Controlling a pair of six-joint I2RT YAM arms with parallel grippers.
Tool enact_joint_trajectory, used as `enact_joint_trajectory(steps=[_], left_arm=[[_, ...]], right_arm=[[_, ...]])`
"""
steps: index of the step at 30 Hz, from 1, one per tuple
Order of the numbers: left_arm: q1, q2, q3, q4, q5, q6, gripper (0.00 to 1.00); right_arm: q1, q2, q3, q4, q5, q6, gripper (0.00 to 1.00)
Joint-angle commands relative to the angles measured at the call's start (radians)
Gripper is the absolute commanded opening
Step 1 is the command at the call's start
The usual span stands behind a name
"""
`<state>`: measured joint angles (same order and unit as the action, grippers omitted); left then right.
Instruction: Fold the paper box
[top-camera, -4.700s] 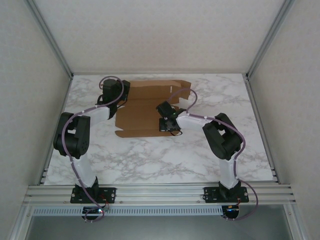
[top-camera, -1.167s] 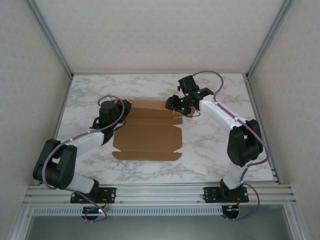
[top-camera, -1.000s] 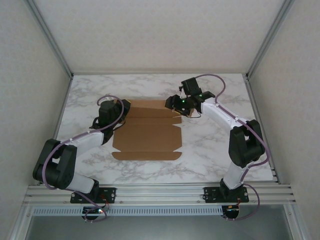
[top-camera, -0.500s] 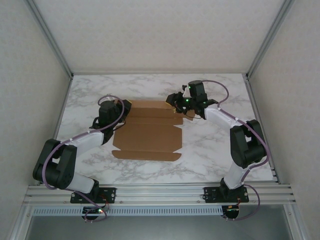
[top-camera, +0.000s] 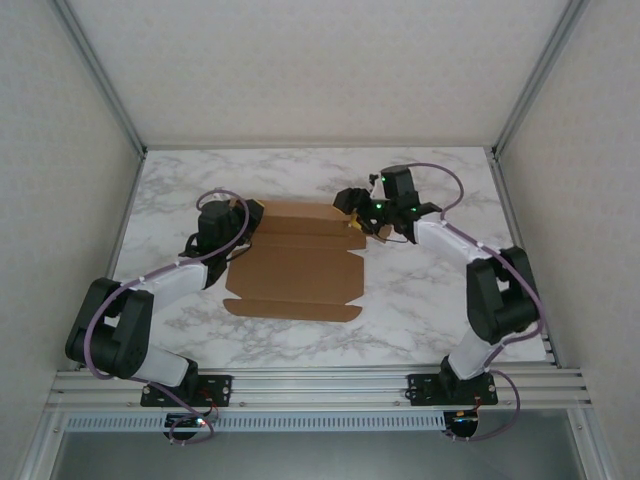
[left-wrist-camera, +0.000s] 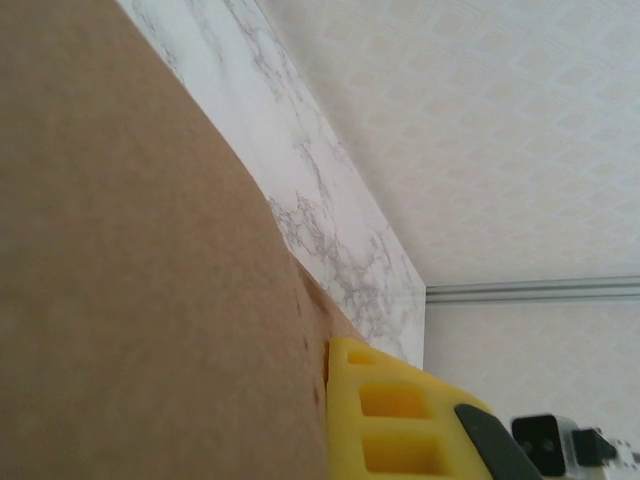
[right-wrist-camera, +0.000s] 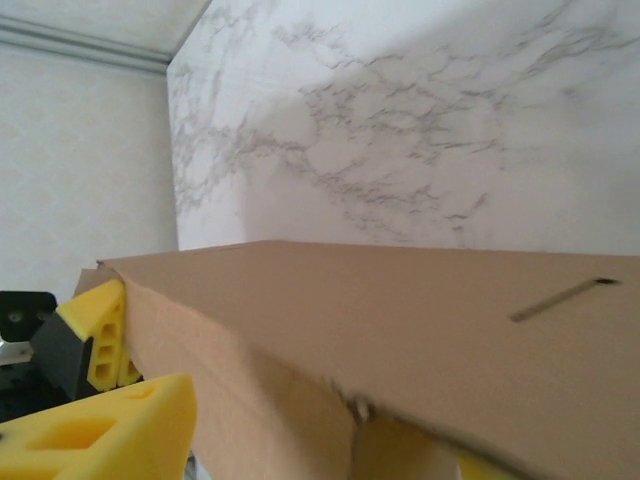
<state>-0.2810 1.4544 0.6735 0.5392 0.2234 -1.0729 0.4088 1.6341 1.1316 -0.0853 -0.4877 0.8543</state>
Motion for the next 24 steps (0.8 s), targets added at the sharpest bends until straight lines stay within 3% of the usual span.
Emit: enact_joint_trajectory(steps=[1, 5, 9, 12, 15, 18, 24], left_arm=[[-0.013, 0.006, -0.014, -0.143, 0.010, 0.040, 0.00], [-0.013, 0.002, -0.014, -0.148, -0.001, 0.038, 0.00], [-0.012, 0.014, -0.009, -0.142, 0.001, 0.025, 0.00], [-0.013, 0.024, 0.003, -0.145, -0.002, 0.018, 0.00], [-0.014, 0.024, 0.015, -0.153, -0.008, 0.014, 0.00], [-0.013, 0.022, 0.032, -0.178, -0.018, 0.017, 0.00], [-0.014, 0.034, 0.061, -0.221, -0.031, 0.021, 0.00]], right_arm=[[-0.020, -0.127, -0.037, -0.086, 0.083, -0.125, 0.69], [-0.021, -0.231, -0.092, -0.157, 0.164, -0.179, 0.64], [-0.002, -0.312, -0.182, -0.173, 0.217, -0.177, 0.34], [0.035, -0.291, -0.206, -0.235, 0.303, -0.205, 0.22], [0.088, -0.225, -0.187, -0.305, 0.436, -0.246, 0.18], [0.105, -0.131, -0.150, -0.330, 0.484, -0.264, 0.18], [0.096, 0.016, -0.082, -0.275, 0.517, -0.305, 0.30]])
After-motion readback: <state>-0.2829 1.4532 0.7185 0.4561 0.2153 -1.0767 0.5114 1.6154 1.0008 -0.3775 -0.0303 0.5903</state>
